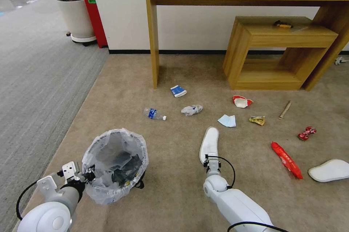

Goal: Pick up the trash bin and place the garbage on the floor into it.

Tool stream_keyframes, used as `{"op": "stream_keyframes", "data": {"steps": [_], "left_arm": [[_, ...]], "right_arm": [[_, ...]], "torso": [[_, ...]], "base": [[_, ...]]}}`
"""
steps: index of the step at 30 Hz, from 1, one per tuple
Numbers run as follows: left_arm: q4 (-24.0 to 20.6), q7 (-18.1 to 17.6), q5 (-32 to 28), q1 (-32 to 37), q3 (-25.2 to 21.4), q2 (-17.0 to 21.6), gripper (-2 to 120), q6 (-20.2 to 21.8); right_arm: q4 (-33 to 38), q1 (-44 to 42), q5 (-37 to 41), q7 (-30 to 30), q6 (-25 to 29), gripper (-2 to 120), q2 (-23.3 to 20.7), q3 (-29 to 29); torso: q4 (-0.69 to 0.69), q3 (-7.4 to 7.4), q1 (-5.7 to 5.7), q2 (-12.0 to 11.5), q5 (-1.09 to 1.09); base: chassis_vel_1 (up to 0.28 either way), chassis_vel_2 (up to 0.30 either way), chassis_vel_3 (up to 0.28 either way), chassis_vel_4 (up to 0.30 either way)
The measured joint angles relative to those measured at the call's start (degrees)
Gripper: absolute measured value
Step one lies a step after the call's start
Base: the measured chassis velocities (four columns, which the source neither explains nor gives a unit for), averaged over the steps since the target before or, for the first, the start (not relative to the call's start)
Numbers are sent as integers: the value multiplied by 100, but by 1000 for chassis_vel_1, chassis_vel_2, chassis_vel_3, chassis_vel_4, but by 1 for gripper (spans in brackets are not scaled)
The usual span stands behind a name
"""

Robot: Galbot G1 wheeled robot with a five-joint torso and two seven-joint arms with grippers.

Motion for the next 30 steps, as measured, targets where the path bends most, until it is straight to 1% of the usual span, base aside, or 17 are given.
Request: {"op": "stream_keyframes", "data": {"steps": [2, 4, 6, 9, 10, 12, 13, 16, 17, 20, 21, 24, 25, 29, 30], "left_arm": [[16, 4, 10, 1, -3, 0, 0, -3], [50, 6, 13, 1, -25, 17, 0, -3], [58, 7, 13, 1, -30, 23, 0, -3], [109, 11, 24, -1, -36, 18, 0, -8], [109, 11, 24, -1, -36, 18, 0, -8], [143, 18, 49, -6, -31, 1, 0, -16], [143, 18, 49, -6, -31, 1, 0, -16], [186, 25, 70, -15, -26, -13, 0, -26], [186, 25, 70, -15, -26, -13, 0, -26], [205, 31, 81, -20, -25, -22, 0, -32], [205, 31, 81, -20, -25, -22, 0, -32], [162, 32, 74, -19, -33, -22, 0, -33], [162, 32, 74, -19, -33, -22, 0, -33], [72, 34, 65, 11, -60, -28, 0, -34], [72, 34, 65, 11, -60, -28, 0, -34]], "right_arm": [[45, -34, -2, -43, 65, 0, -32, 0], [158, -92, -8, -172, 305, 0, -103, 22], [201, -110, -8, -209, 365, 0, -124, 34], [583, -247, 47, -490, 694, 0, -305, 120], [583, -247, 47, -490, 694, 0, -305, 120], [924, -361, 98, -787, 962, 0, -466, 199], [924, -361, 98, -787, 962, 0, -466, 199], [1387, -517, 259, -1298, 1311, 0, -733, 279], [1387, -517, 259, -1298, 1311, 0, -733, 279], [1881, -648, 467, -1868, 1652, 0, -1116, 314], [1881, -648, 467, -1868, 1652, 0, -1116, 314], [2364, -694, 776, -2366, 1917, 0, -1452, 304], [2364, -694, 776, -2366, 1917, 0, -1452, 304], [3132, -612, 1326, -2863, 2120, 0, -1894, 203], [3132, -612, 1326, -2863, 2120, 0, -1894, 203]], "torso": [[0, 0, 0, 0, 0], [-1, 0, 0, 0, -1], [0, 0, 0, 0, 0], [0, 0, 0, 0, -1], [0, 0, 0, 0, -1], [0, 0, 0, 0, 0], [0, 0, 0, 0, 0], [0, 0, 0, 0, 0], [0, 0, 0, 0, 0], [-1, 0, 0, 0, 0], [-1, 0, 0, 0, 0], [0, 0, 0, 0, 0], [0, 0, 0, 0, 0], [-1, 0, 0, 0, 0], [-1, 0, 0, 0, 0]], "base": [[0, 0, 0, 0], [0, 0, 0, 0], [0, 0, 0, 0], [0, 0, 0, 0], [0, 0, 0, 0], [0, 0, 0, 0], [0, 0, 0, 0], [0, 0, 0, 0], [0, 0, 0, 0], [0, 0, 0, 0], [0, 0, 0, 0], [0, 0, 0, 0], [0, 0, 0, 0], [0, 0, 0, 0], [0, 0, 0, 0]]}}
